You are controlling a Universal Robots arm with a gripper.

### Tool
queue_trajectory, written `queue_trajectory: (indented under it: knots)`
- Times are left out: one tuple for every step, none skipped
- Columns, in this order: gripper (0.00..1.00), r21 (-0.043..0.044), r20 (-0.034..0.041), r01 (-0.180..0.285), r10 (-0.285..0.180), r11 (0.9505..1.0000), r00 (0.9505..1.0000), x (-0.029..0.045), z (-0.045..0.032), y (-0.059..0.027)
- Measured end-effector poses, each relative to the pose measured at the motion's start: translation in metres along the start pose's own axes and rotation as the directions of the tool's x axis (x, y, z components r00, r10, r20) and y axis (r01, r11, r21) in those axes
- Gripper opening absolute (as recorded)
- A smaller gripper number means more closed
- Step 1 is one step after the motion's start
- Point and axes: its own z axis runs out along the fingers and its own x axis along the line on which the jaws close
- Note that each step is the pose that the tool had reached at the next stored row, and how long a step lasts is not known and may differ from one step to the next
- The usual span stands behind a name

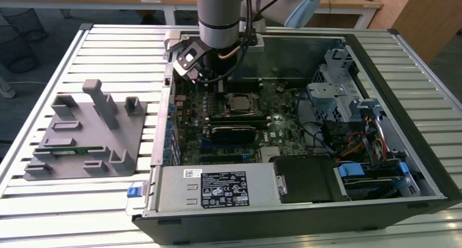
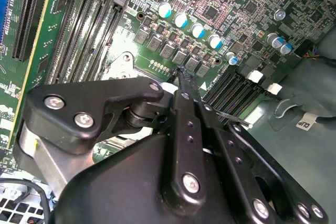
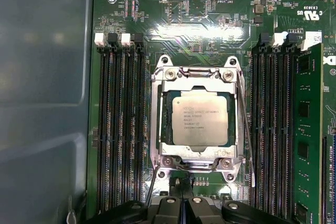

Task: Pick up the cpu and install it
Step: 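Install the first cpu locking lever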

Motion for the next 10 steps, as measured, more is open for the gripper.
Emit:
queue_trajectory:
  knots:
    - [0.11, 0.0000, 0.0000, 0.000, 0.000, 1.0000, 1.0000, 0.0000, 0.0000, 0.0000]
    - [0.11, 0.0000, 0.0000, 0.000, 0.000, 1.0000, 1.0000, 0.0000, 0.0000, 0.0000]
    - [0.11, 0.0000, 0.0000, 0.000, 0.000, 1.0000, 1.0000, 0.0000, 0.0000, 0.0000]
    - [0.11, 0.0000, 0.0000, 0.000, 0.000, 1.0000, 1.0000, 0.0000, 0.0000, 0.0000]
    - [0.11, 0.0000, 0.0000, 0.000, 0.000, 1.0000, 1.0000, 0.0000, 0.0000, 0.0000]
    - [0.11, 0.0000, 0.0000, 0.000, 0.000, 1.0000, 1.0000, 0.0000, 0.0000, 0.0000]
    - [0.11, 0.0000, 0.0000, 0.000, 0.000, 1.0000, 1.0000, 0.0000, 0.0000, 0.0000]
    - [0.11, 0.0000, 0.0000, 0.000, 0.000, 1.0000, 1.0000, 0.0000, 0.0000, 0.0000]
    - [0.11, 0.0000, 0.0000, 0.000, 0.000, 1.0000, 1.0000, 0.0000, 0.0000, 0.0000]
    - [0.11, 0.0000, -0.0001, 0.000, 0.000, 1.0000, 1.0000, 0.0000, 0.0000, 0.0000]
